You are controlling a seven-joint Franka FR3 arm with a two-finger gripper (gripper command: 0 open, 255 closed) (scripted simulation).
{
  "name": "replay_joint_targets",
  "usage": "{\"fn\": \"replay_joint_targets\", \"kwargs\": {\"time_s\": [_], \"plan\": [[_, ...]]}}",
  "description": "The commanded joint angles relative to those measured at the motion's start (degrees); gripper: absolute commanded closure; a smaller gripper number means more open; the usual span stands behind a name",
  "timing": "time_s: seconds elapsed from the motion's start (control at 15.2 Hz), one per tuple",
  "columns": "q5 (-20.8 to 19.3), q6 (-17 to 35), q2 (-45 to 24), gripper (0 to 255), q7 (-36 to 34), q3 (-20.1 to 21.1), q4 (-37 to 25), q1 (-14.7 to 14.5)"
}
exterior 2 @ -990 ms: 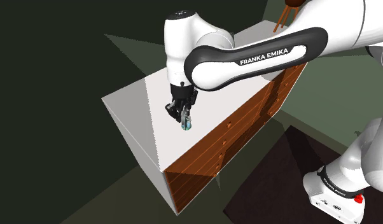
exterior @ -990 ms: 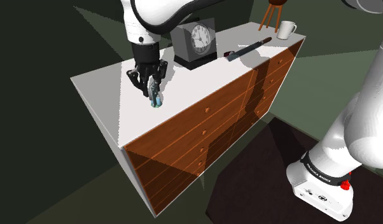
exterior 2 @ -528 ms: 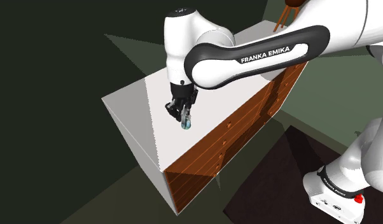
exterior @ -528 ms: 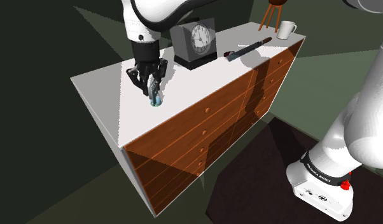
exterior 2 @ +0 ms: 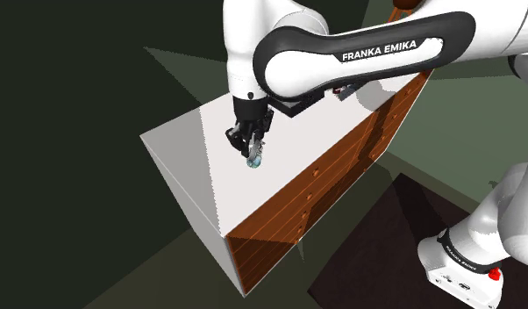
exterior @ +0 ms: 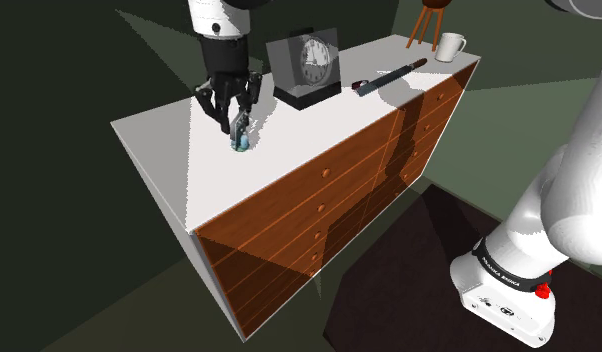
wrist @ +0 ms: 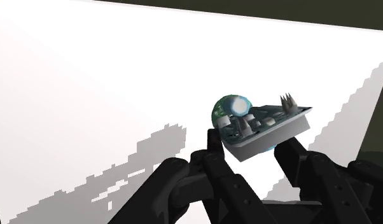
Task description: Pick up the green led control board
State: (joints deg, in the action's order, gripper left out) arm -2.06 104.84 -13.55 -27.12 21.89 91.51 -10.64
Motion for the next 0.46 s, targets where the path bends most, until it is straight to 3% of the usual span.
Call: {"fn": "replay_joint_targets", "kwargs": {"time_s": [0.0,0.4], "plan": [[-0.04,-1.41,-0.12,255,-0.08,0.04,-1.50,-0.10],[-0.06,-4.63,-0.19,255,-0.18,0.11,-4.79,-0.24]]}}
